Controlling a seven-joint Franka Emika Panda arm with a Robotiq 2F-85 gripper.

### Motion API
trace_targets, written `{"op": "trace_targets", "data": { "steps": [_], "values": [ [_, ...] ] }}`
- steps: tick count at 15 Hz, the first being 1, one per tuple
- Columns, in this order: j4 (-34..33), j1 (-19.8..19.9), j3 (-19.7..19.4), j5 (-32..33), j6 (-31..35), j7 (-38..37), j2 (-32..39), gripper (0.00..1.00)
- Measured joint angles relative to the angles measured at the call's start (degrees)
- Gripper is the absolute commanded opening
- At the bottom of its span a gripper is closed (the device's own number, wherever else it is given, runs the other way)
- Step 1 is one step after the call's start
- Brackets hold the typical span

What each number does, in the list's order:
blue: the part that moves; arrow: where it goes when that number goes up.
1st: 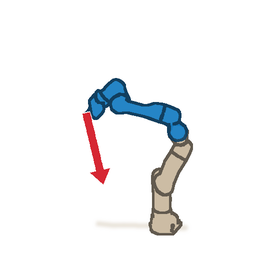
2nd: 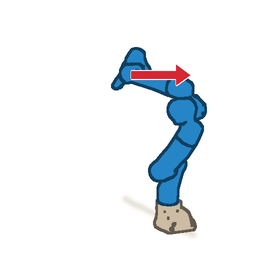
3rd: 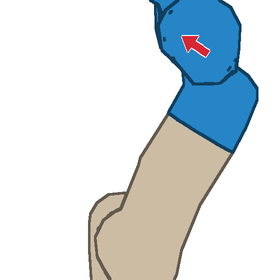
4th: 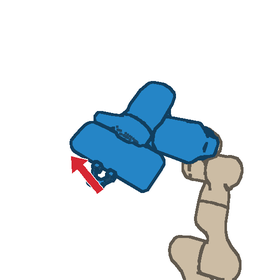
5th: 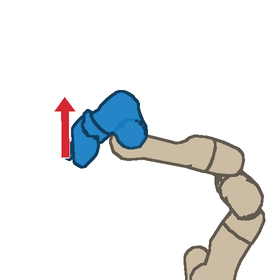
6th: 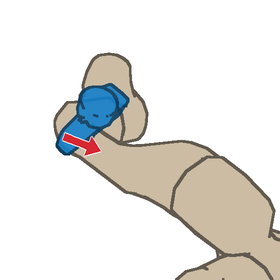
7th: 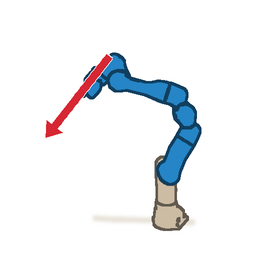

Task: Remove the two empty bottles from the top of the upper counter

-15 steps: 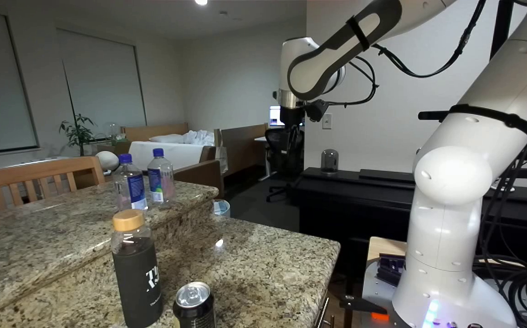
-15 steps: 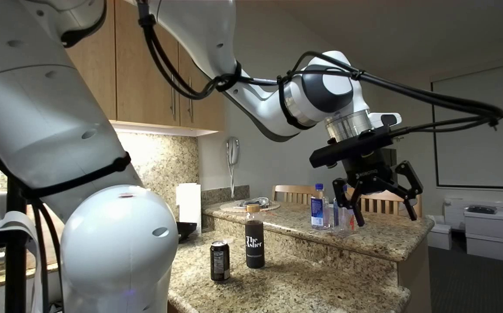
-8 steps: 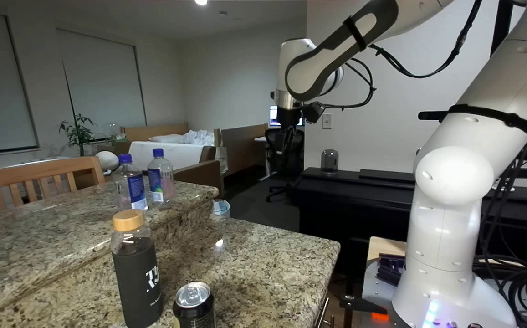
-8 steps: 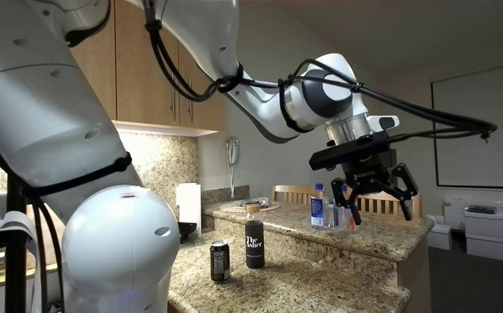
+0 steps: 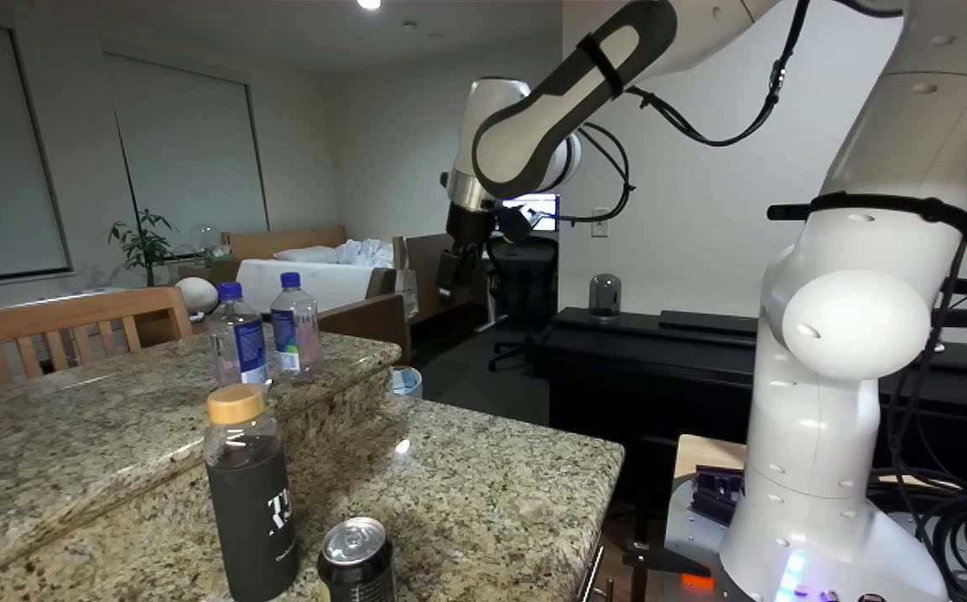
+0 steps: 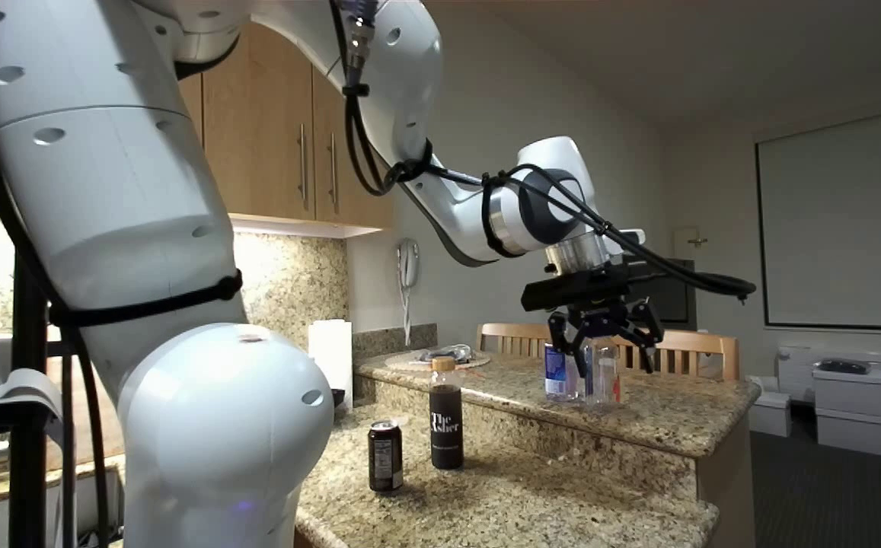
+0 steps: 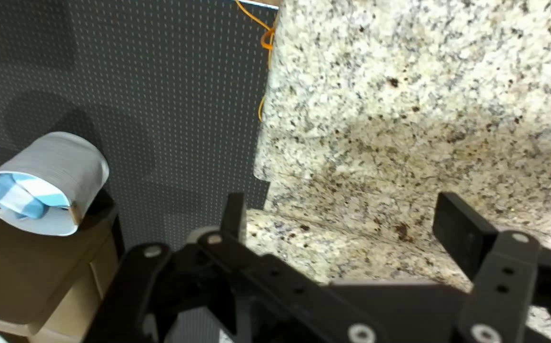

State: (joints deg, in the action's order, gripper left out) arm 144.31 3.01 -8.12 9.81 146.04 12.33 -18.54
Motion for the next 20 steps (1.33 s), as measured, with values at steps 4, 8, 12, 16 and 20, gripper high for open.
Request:
{"op": "trace_targets", "data": {
  "steps": [4, 8, 12, 16, 20],
  "values": [
    [-8.18, -3.63, 2.51, -5.0, -2.32, -0.01, 7.32, 1.0],
    [-19.65, -4.11, 4.52, -5.73, -10.34, -1.24, 13.71, 1.0],
    [-31.76, -4.1, 5.29, -8.2, -19.49, -1.68, 18.85, 1.0],
    [-42.22, -4.1, 6.78, -12.96, -27.94, -1.52, 23.96, 1.0],
    [-50.16, -4.1, 7.77, -13.13, -30.44, -1.62, 29.49, 1.0]
  ]
}}
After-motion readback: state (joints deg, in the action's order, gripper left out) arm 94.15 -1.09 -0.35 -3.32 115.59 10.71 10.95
